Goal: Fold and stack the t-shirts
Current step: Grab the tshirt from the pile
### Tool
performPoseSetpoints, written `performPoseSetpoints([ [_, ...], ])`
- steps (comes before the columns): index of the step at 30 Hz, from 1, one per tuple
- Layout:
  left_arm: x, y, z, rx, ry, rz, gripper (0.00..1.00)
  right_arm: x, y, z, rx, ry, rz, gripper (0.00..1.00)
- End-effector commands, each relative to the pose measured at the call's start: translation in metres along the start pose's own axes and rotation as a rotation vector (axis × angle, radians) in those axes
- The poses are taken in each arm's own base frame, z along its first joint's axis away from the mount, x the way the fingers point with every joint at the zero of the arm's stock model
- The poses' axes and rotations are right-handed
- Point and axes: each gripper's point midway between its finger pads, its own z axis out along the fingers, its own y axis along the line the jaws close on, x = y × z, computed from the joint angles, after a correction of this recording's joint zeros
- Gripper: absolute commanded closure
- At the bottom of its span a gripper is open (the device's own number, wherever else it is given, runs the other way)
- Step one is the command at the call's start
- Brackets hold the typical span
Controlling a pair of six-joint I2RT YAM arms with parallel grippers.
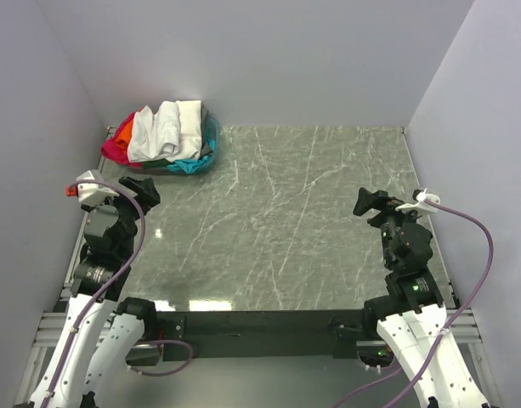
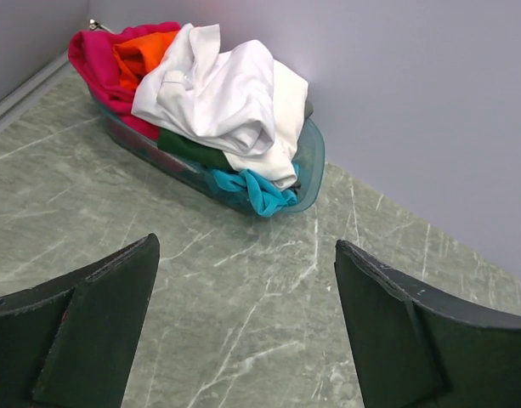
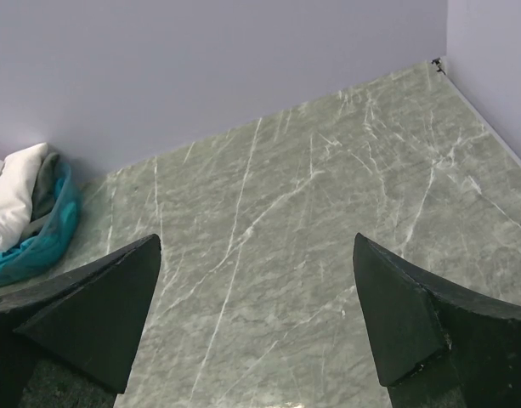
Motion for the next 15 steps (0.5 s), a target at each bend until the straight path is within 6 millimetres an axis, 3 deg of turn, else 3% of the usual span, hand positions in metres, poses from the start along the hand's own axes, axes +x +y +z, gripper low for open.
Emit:
performPoseSetpoints([
  [1, -0.006, -0.001, 0.004, -0.019, -0.017, 0.007, 0.10, -0.004, -0.001, -0.001, 0.004, -0.023, 0.000, 0.00],
  [10, 0.003, -0.012, 0.025, 0.004, 0.028, 0.084, 0.02, -0.002, 0.001, -0.001, -0.006, -0.012, -0.003, 0.00],
  [12, 0.011, -0.016, 0.044, -0.013, 0.067, 0.129, 0.02, -0.001, 0.001, -0.001, -0.010, -0.004, -0.003, 0.00],
  [13, -0.001, -0.025, 0.051, -0.007, 0.053, 0.133, 0.02, 0.000, 0.001, -0.001, -0.009, 0.000, -0.003, 0.00],
  [15, -0.003, -0.037, 0.076, -0.027, 0.077, 0.178, 0.02, 0.004, 0.000, 0.000, 0.001, 0.012, -0.001, 0.00],
])
